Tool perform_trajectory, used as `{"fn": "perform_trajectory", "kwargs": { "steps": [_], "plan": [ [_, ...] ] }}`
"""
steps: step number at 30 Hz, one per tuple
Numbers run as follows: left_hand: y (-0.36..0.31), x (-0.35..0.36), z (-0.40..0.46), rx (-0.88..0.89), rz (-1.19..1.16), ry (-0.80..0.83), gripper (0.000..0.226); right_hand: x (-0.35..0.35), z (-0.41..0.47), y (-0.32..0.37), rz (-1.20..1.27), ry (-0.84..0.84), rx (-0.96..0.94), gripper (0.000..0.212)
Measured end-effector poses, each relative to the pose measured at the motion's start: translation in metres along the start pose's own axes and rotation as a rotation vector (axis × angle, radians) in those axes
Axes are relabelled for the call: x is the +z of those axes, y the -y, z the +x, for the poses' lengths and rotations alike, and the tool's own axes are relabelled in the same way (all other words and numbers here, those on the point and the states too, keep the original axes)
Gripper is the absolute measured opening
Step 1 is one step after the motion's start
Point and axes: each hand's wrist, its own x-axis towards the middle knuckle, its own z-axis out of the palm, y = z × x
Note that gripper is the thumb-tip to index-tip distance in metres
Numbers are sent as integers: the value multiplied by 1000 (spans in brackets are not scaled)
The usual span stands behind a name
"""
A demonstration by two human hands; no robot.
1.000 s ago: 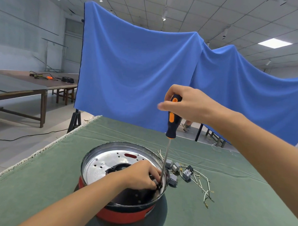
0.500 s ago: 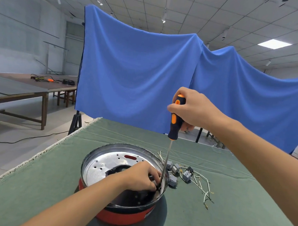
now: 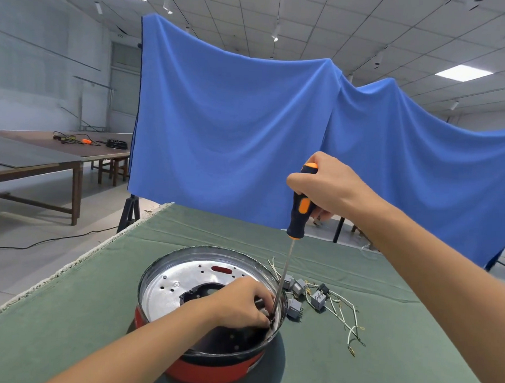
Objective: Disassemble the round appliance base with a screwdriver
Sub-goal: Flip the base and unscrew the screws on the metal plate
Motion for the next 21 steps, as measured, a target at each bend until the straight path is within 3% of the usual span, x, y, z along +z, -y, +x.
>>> {"fn": "perform_trajectory", "kwargs": {
  "steps": [7, 12, 21],
  "plan": [
    [-1, -1, 0, 22, -20, 46, 12, 16, -7, -12, -141, -238, -17, 44],
    [0, 0, 3, 20, -13, 28, 12, 21, -5, -21, -122, -412, -102, 26],
    [3, 6, 7, 43, 58, -27, 16, 26, -4, -37, -106, -661, -156, 23]
  ]
}}
